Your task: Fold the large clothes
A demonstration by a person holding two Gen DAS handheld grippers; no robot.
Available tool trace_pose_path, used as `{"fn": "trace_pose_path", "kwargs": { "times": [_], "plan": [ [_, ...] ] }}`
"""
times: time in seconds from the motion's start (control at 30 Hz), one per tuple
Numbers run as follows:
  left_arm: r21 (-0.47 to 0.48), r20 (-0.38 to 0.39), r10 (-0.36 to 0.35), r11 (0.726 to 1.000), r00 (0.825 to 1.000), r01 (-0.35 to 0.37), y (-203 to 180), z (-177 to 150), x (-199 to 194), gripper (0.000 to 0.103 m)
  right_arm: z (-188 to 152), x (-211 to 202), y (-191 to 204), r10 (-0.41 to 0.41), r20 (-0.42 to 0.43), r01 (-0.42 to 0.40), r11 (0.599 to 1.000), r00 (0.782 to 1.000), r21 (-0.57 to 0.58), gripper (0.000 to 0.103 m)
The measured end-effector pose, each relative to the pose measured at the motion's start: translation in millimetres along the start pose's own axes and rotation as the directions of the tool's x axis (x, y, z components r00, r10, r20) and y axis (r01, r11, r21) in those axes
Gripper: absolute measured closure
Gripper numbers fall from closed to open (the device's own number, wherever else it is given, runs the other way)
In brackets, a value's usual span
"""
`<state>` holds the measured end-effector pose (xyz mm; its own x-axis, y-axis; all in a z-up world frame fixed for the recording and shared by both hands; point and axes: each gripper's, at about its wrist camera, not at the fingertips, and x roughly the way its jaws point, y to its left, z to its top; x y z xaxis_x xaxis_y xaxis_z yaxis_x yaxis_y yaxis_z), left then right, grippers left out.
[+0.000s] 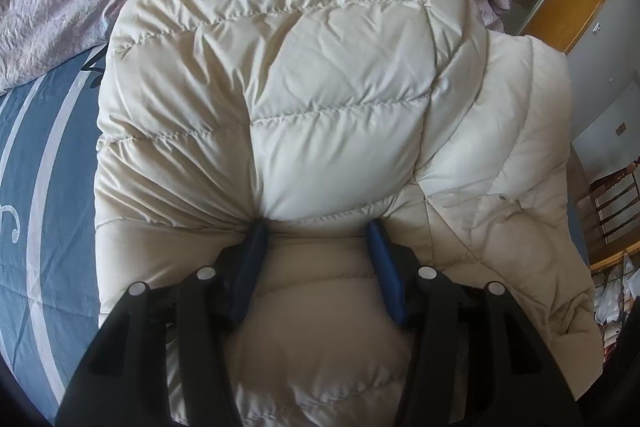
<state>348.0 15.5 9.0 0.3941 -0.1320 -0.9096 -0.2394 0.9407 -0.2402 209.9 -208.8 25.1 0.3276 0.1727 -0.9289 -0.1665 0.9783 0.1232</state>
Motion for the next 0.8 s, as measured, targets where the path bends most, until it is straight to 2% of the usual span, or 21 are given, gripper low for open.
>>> {"fn": "trace_pose_path", "kwargs": {
  "times": [0.17, 0.3, 0.47, 0.67, 0.8],
  "plan": [
    [0.004, 0.011, 0.003, 1.000, 1.000, -0.003, -1, 3, -2, 0.051, 11, -31, -34, -0.074, 0.063, 0.068, 0.994, 0.995, 0.088, 0.038],
    [-0.008, 0.022, -0.003, 1.000, 1.000, 0.003, 0, -2, -7, 0.051, 31, -55, -34, -0.060, 0.139, 0.048, 0.995, 0.988, 0.086, 0.038],
    [-0.008, 0.033, 0.000, 1.000, 0.999, 0.001, 2, -7, -13, 0.051, 63, -66, -7, 0.018, 0.209, -0.022, 1.000, 0.978, 0.016, 0.058],
    [-0.007, 0.038, -0.005, 1.000, 0.999, 0.005, 2, -11, -17, 0.051, 92, -53, 32, 0.082, 0.208, -0.064, 0.993, 0.975, -0.094, 0.079],
    [-0.013, 0.041, -0.007, 1.000, 0.999, 0.007, 3, -11, -17, 0.051, 103, -39, 50, 0.103, 0.185, -0.076, 0.986, 0.977, -0.146, 0.084]
  ]
}}
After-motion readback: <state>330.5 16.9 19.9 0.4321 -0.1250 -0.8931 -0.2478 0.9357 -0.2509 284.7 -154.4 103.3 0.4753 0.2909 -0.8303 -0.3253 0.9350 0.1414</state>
